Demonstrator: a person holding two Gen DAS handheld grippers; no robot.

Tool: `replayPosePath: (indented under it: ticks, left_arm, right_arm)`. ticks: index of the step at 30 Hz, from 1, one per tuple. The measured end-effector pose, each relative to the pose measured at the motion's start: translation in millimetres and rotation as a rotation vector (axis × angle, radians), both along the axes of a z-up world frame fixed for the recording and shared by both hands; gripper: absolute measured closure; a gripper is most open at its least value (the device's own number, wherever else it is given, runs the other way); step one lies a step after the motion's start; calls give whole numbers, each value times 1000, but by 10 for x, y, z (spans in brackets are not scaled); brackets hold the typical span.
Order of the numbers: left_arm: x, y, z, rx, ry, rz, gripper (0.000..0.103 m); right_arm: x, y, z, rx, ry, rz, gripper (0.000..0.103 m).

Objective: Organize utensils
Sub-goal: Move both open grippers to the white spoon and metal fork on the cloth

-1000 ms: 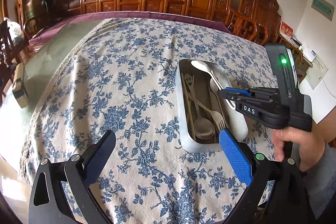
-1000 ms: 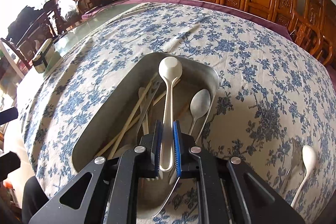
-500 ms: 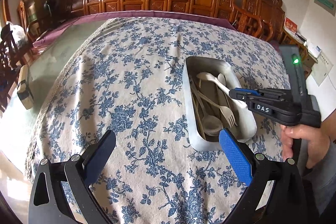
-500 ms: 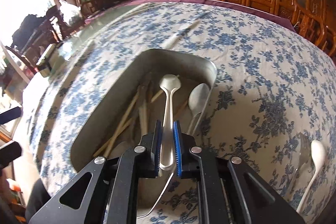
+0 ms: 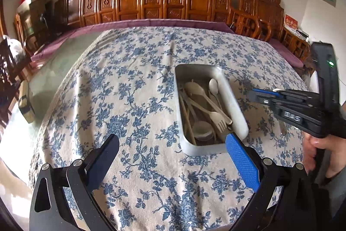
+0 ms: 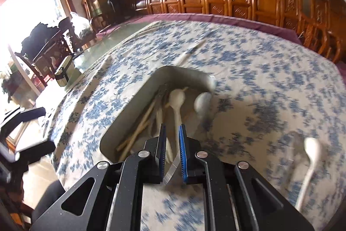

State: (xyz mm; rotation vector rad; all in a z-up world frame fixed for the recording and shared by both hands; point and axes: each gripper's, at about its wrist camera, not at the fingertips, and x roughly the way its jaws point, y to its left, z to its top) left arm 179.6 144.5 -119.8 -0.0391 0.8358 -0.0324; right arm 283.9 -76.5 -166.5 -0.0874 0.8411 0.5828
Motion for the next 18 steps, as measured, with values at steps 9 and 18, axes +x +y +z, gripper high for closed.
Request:
replayPosePath:
  ticks: [9,18]
  left_arm:
    - [-115,-383,63,70,-38,-73,8]
    - [-27,-706,70,62,-17,-99,8]
  right_arm:
    - [-327,-1131,-18,-86,-48,-154,68]
    - [-247,-2053,-244,-108,-38,-296,57]
